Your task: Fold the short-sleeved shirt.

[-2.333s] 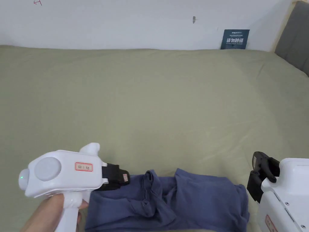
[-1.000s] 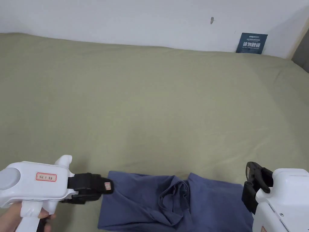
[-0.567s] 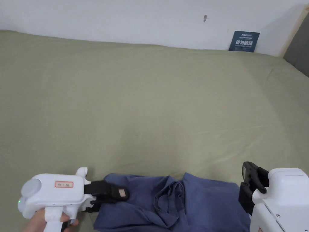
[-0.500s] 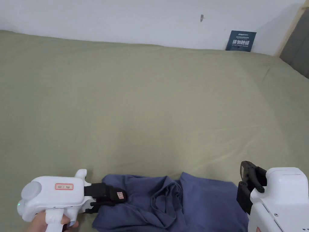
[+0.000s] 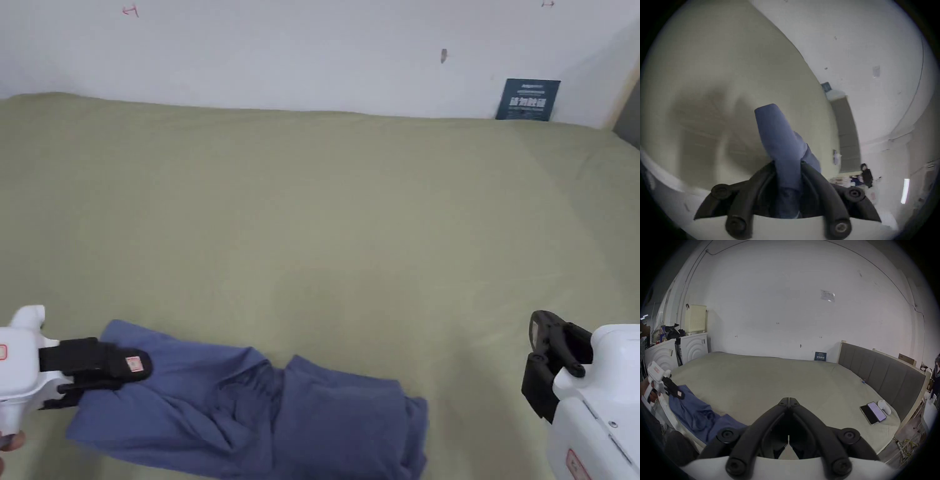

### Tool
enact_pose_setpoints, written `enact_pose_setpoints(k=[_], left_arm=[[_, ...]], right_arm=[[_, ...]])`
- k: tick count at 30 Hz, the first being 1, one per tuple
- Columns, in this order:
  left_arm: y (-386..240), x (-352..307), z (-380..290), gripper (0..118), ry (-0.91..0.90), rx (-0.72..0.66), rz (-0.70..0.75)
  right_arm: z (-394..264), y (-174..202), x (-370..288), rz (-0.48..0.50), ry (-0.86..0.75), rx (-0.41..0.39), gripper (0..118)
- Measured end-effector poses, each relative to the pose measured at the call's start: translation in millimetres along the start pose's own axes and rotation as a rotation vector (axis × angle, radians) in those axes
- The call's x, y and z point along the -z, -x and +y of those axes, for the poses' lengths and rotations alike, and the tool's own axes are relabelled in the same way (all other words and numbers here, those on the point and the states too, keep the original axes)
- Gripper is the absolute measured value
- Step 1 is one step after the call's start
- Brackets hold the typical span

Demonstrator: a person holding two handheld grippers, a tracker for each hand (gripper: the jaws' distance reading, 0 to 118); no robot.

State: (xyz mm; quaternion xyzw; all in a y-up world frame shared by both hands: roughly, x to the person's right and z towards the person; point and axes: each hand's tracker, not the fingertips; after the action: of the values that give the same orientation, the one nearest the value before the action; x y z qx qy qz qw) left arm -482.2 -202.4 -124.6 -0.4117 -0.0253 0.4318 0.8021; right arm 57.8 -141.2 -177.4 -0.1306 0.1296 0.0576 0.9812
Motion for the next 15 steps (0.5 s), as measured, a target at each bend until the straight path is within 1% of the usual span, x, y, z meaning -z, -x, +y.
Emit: enact_pose_setpoints(k=[1, 3, 7, 11, 15], left_arm=[[-3.5, -4.6, 1.1, 12, -0.016, 0.022, 0.053], [-14.7, -7.7, 0.6, 12, -0.006, 0.061, 0.117], [-55.4, 8.1, -9.0, 12, 0.008, 0.145, 0.198], [-107.3, 33.9, -23.4, 12, 0.048, 0.289, 0.25], [-151.2, 69.8, -44.5, 12, 0.1, 0.375, 0.262]], right_arm=[[0.4, 1.0, 0.9, 0.004, -0.004, 0.001, 0], [1.1, 2.9, 2.2, 0.009, -0.008, 0.005, 0], [0.9, 3.9, 0.3, 0.014, -0.012, 0.013, 0], [-1.6, -0.2, -5.1, 0.009, -0.009, 0.007, 0], [-4.9, -7.8, -5.8, 0.0, 0.003, 0.015, 0]])
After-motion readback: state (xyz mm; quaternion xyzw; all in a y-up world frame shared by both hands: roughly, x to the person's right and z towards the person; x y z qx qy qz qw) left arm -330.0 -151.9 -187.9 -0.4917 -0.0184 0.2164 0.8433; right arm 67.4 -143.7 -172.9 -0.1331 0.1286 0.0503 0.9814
